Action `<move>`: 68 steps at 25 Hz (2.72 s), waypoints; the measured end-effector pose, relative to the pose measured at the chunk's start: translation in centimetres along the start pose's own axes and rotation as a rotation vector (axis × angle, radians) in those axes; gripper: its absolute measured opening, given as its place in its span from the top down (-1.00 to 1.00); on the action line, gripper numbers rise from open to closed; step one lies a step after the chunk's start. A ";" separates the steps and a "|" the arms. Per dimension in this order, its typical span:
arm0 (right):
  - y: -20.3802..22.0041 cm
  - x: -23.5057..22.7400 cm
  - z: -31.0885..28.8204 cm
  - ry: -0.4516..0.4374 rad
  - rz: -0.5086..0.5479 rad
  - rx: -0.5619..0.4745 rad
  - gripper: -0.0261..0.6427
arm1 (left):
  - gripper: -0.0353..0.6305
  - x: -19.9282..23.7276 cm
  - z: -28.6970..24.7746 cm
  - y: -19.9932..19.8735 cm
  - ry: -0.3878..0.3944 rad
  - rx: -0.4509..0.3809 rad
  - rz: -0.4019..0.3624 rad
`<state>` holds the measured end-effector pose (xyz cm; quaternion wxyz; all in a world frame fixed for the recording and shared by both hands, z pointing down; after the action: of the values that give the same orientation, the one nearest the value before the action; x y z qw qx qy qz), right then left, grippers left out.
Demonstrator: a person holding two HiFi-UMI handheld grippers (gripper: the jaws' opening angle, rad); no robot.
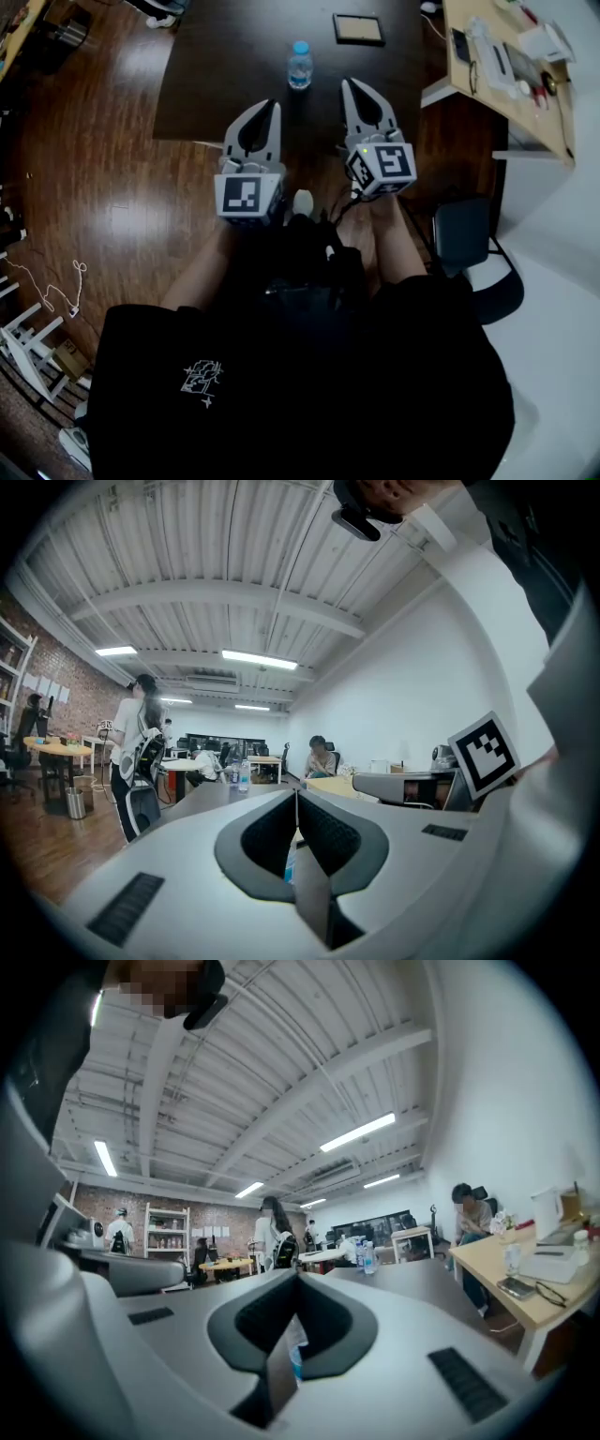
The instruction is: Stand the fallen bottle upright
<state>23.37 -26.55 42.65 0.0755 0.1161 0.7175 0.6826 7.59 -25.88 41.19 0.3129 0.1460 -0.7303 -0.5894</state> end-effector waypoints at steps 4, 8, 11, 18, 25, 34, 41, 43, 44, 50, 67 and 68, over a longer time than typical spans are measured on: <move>-0.5 0.4 2.9 0.017 -0.036 -0.005 0.85 | 0.88 -1.7 0.4 0.3 0.020 -0.012 0.013; -1.5 0.3 4.7 0.033 -0.022 -0.012 0.86 | 0.88 -3.0 0.8 0.5 0.026 -0.022 0.020; -1.6 0.8 5.6 0.028 -0.010 -0.013 0.86 | 0.88 -3.6 1.4 0.6 0.030 -0.025 0.018; -2.5 2.4 7.6 0.032 0.004 -0.032 0.86 | 0.88 -4.4 3.6 0.3 0.051 -0.039 0.008; -2.9 5.8 9.8 0.057 0.019 -0.024 0.86 | 0.88 -4.2 7.2 0.6 0.086 -0.033 0.025; -4.9 13.0 14.2 0.121 0.026 -0.048 0.86 | 0.88 -3.0 15.5 0.1 0.150 -0.046 0.030; -6.1 18.5 19.0 0.174 0.061 -0.048 0.86 | 0.88 -2.9 22.0 0.3 0.209 -0.056 0.034; -6.3 19.3 20.5 0.192 0.064 -0.051 0.86 | 0.88 -3.3 23.3 0.6 0.219 -0.053 0.035; -6.3 19.6 21.4 0.200 0.065 -0.050 0.86 | 0.88 -3.6 23.9 0.8 0.225 -0.051 0.035; -6.4 21.1 26.1 0.231 0.069 -0.051 0.86 | 0.88 -5.7 27.1 1.5 0.259 -0.049 0.034; -3.8 27.6 41.8 0.136 0.039 -0.035 0.86 | 0.88 -13.4 41.8 5.2 0.164 -0.062 0.025; -3.7 28.1 42.7 0.133 0.035 -0.039 0.86 | 0.88 -13.7 42.9 5.5 0.155 -0.058 0.025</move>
<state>7.47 21.93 37.96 0.0179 0.0818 0.7055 0.7037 -8.10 16.51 37.89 0.3798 0.1729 -0.6881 -0.5936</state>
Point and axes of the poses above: the fingertips, and each gripper's own axes: z backward along the fingers, x to its left, y out of its underside, the point moved 3 cm from there along z, backward along the fingers, and after that the axes turned 12 degrees about z, right-handed, at the moved point
